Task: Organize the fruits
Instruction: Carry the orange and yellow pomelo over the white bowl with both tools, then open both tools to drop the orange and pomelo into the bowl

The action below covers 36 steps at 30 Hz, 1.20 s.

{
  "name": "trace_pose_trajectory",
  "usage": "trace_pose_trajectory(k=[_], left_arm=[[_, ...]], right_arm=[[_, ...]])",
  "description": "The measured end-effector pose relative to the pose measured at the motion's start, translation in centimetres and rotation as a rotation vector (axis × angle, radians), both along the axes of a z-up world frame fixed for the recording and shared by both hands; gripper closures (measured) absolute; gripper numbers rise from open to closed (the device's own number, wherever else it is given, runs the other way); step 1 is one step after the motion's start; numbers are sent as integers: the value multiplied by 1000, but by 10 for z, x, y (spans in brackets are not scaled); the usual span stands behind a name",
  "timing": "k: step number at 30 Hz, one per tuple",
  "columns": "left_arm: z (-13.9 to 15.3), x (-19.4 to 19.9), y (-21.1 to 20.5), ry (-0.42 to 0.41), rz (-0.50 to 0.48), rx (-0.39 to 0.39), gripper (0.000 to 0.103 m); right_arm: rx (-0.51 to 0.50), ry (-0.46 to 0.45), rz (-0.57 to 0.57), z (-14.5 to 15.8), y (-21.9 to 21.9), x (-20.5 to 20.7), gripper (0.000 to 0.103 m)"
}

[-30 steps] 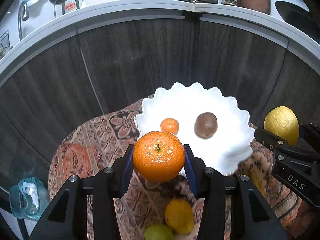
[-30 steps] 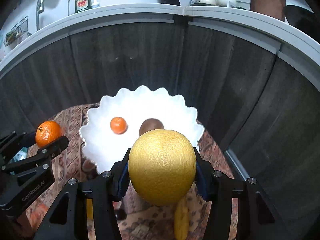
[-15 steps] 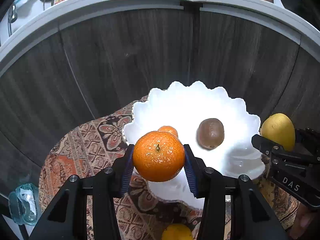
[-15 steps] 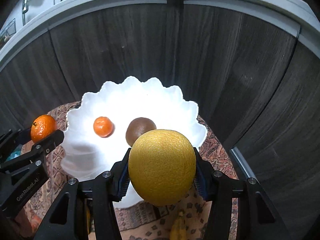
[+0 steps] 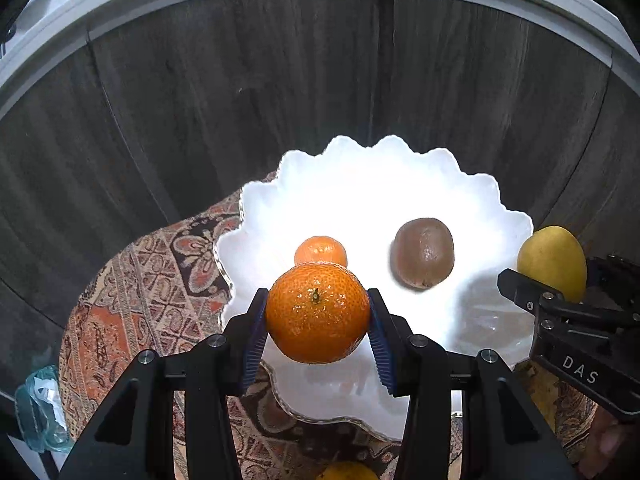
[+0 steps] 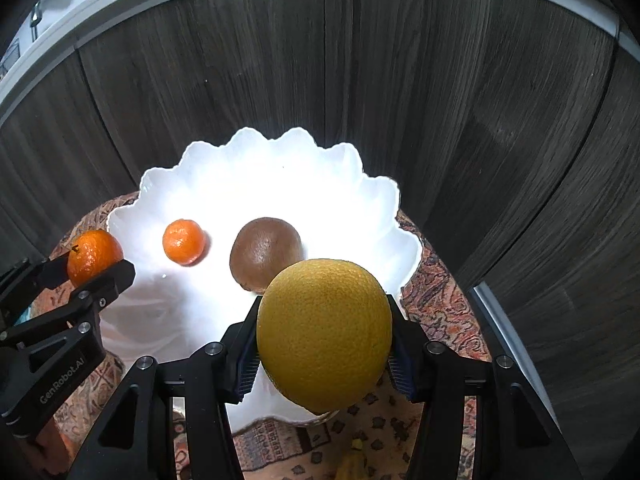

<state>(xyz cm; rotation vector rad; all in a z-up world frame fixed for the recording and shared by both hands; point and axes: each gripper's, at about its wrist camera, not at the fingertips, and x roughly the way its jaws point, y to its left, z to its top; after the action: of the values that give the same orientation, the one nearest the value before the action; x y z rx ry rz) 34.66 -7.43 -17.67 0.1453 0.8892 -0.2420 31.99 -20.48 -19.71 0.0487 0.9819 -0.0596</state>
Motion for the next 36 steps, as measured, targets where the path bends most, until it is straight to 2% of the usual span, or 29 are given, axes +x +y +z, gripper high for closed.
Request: trace_pose_trajectory(k=[6, 8, 9, 10, 11, 13, 17, 24, 36], left_arm=[[-2, 2, 2, 15, -3, 6, 54], [-1, 1, 2, 8, 2, 27, 38], [0, 0, 3, -2, 10, 38, 35], [2, -1, 4, -11, 10, 38, 32], [3, -2, 6, -13, 9, 36, 31], [5, -4, 8, -16, 20, 48, 25], [11, -13, 14, -42, 45, 66, 4], [24, -33, 27, -51, 73, 52, 1], [60, -73, 33, -98, 85, 56, 0]], right_arm=[[11, 26, 10, -5, 1, 3, 48], [15, 32, 8, -7, 1, 3, 47], [13, 27, 7, -6, 1, 2, 47], [1, 17, 8, -3, 2, 2, 42], [-9, 10, 7, -1, 2, 1, 33], [-38, -14, -12, 8, 2, -1, 22], [-79, -49, -34, 21, 3, -7, 17], [-107, -105, -41, 43, 16, -25, 11], [-115, -153, -55, 85, 25, -59, 11]])
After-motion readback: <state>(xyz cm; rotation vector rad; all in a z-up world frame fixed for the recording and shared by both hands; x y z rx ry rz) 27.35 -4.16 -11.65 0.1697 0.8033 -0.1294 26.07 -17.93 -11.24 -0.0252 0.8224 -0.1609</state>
